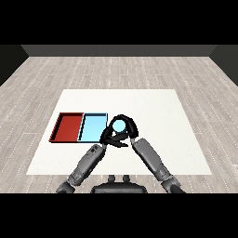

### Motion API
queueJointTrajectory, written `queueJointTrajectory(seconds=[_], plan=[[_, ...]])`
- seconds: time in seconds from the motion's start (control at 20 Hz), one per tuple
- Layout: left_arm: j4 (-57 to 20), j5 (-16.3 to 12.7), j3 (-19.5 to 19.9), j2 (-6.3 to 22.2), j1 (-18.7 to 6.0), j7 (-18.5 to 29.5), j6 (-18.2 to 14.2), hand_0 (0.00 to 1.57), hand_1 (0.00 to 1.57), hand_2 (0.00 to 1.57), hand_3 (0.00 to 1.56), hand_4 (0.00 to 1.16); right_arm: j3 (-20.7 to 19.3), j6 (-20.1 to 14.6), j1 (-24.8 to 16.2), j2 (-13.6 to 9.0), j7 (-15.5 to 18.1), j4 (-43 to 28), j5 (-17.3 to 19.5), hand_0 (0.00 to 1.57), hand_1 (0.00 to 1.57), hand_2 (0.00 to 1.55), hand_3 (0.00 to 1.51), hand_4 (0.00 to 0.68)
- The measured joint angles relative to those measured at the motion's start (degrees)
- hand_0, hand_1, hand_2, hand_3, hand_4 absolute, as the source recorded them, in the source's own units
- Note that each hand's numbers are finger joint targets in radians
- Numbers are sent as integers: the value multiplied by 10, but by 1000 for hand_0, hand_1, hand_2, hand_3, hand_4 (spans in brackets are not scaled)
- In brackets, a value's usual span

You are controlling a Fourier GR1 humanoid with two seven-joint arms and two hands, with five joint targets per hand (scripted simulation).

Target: Pick the blue can and put it in the blue box

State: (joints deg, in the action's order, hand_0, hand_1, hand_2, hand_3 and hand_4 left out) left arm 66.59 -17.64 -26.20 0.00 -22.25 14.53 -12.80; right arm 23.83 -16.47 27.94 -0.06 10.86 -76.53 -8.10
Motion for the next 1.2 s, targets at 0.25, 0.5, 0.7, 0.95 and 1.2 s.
queueJointTrajectory(seconds=[0.25,0.5,0.7,0.95,1.2], plan=[[-26,-19,-4,0,-20,21,-4,0,0,0,0,0,26,-16,-5,0,11,3,-9,1479,1479,1462,1398,541],[-26,-3,-13,5,-33,-7,-37,0,0,0,0,0,33,-17,4,-3,6,-2,-16,1511,1511,1469,1408,561],[-29,17,-30,12,-37,-32,-72,0,0,0,0,0,43,-20,0,-7,21,3,-26,1491,1491,1460,1405,570],[-33,56,-44,18,-50,-43,-98,0,0,300,0,531,45,-24,14,-11,6,5,-31,1486,1486,1462,1402,557],[-46,29,-44,18,-55,-30,-116,788,788,850,579,650,53,-30,18,-13,25,17,-48,1487,1487,1459,1405,592]])
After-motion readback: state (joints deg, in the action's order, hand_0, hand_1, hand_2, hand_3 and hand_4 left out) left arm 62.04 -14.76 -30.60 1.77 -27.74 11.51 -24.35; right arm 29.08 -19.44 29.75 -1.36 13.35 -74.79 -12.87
